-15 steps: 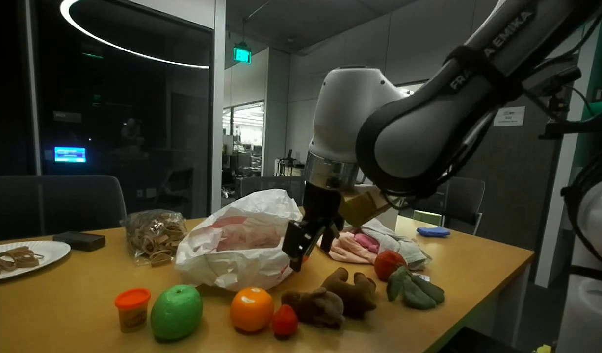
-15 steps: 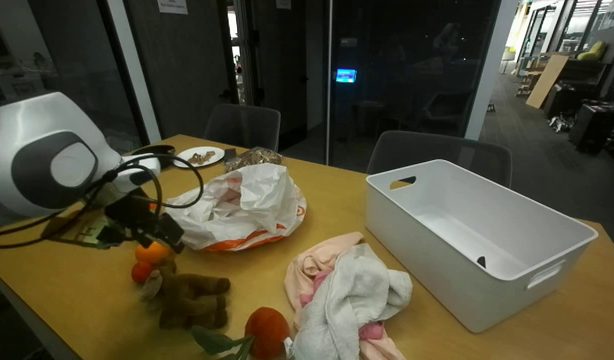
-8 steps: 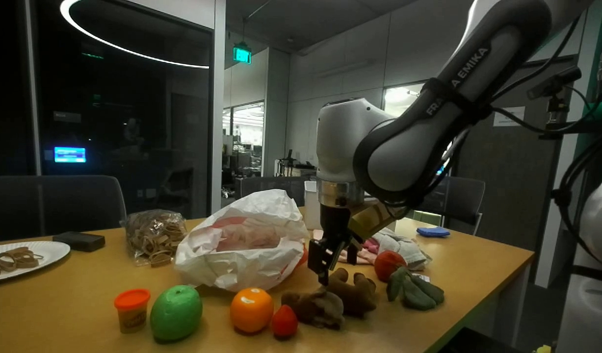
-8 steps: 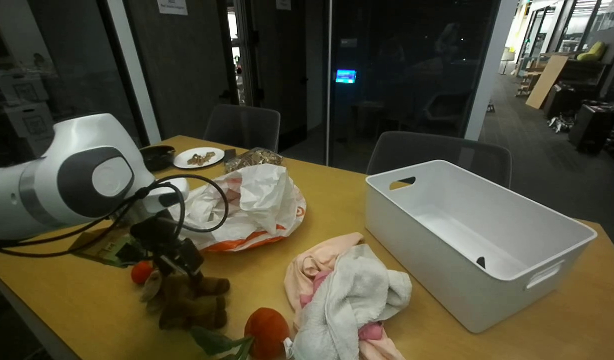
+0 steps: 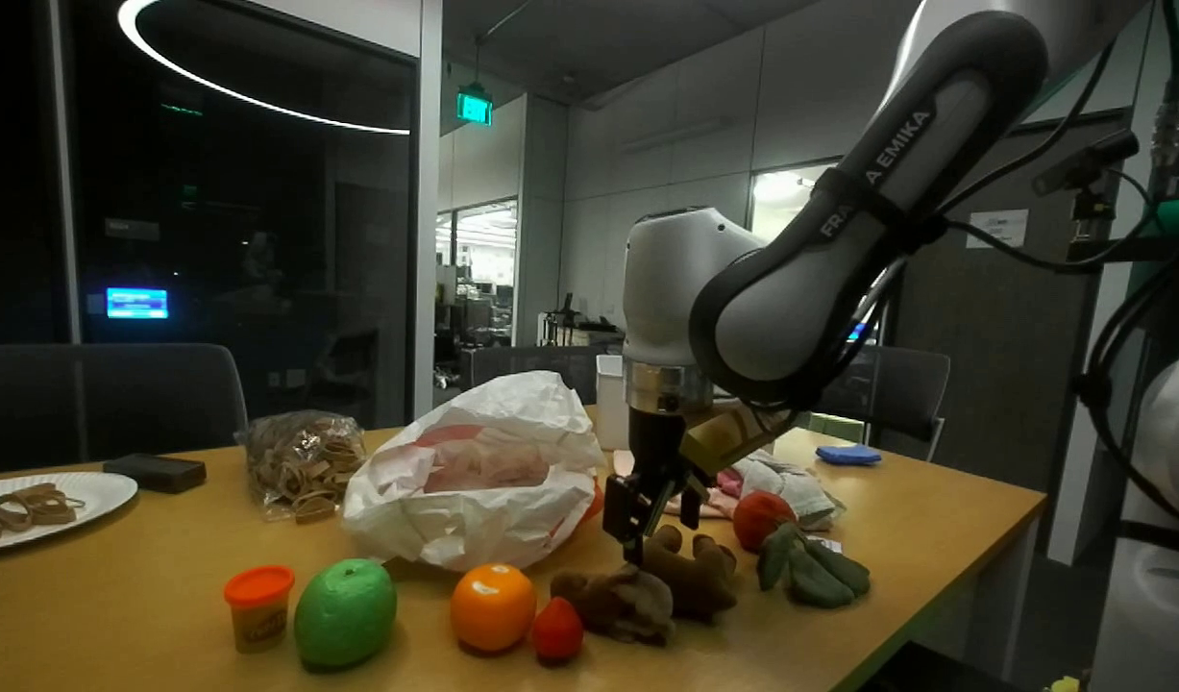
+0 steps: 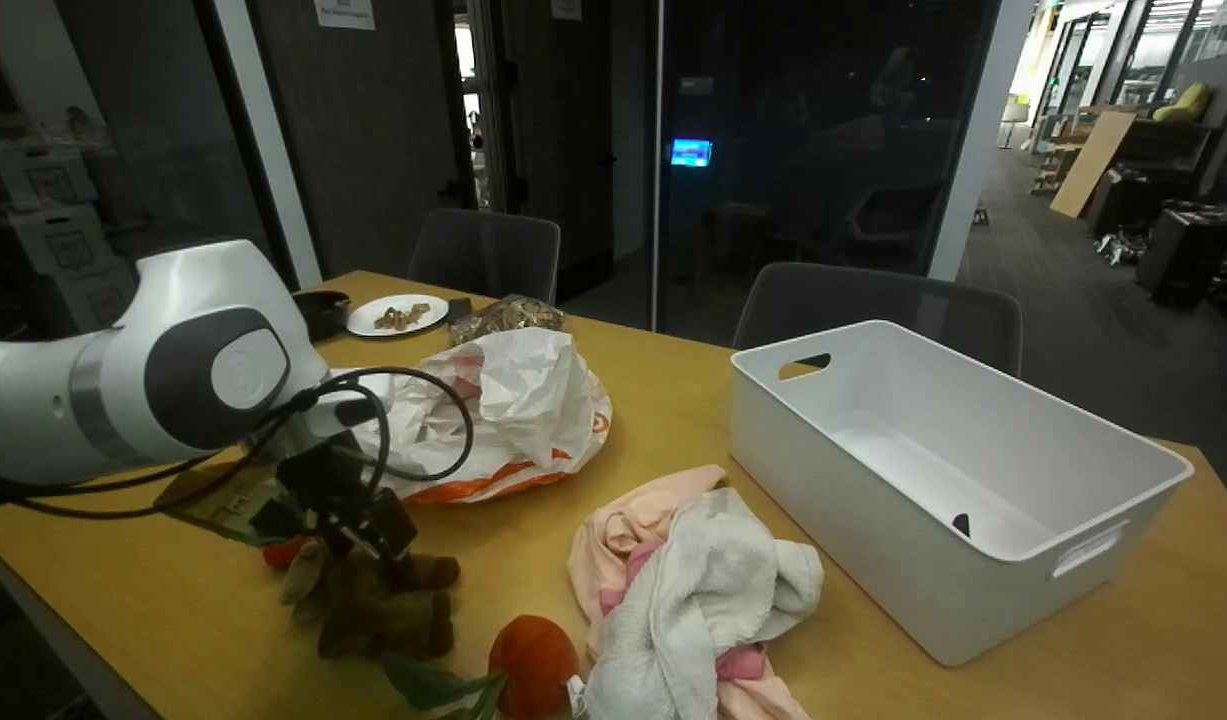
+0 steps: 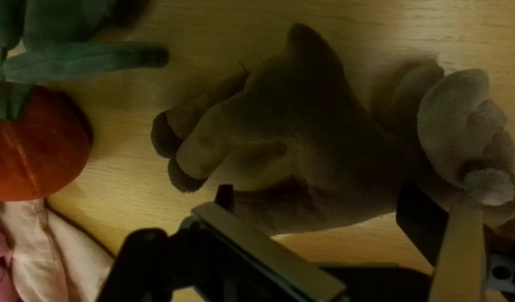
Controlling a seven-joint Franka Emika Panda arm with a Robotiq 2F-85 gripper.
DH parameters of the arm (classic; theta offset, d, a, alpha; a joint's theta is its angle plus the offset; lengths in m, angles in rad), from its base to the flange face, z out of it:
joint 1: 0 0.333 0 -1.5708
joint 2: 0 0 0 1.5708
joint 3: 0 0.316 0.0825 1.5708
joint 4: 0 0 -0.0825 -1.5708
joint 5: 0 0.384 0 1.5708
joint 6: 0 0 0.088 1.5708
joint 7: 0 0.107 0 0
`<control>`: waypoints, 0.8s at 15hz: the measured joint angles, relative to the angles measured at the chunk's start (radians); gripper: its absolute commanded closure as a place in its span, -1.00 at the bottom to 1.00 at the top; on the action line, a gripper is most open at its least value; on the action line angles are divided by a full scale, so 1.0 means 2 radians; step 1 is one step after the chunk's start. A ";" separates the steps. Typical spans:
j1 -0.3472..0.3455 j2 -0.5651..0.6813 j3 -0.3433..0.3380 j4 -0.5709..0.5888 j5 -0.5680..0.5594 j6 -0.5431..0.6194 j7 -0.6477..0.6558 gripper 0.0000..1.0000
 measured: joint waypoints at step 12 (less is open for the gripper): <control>0.028 0.031 -0.033 0.005 0.052 0.001 -0.009 0.59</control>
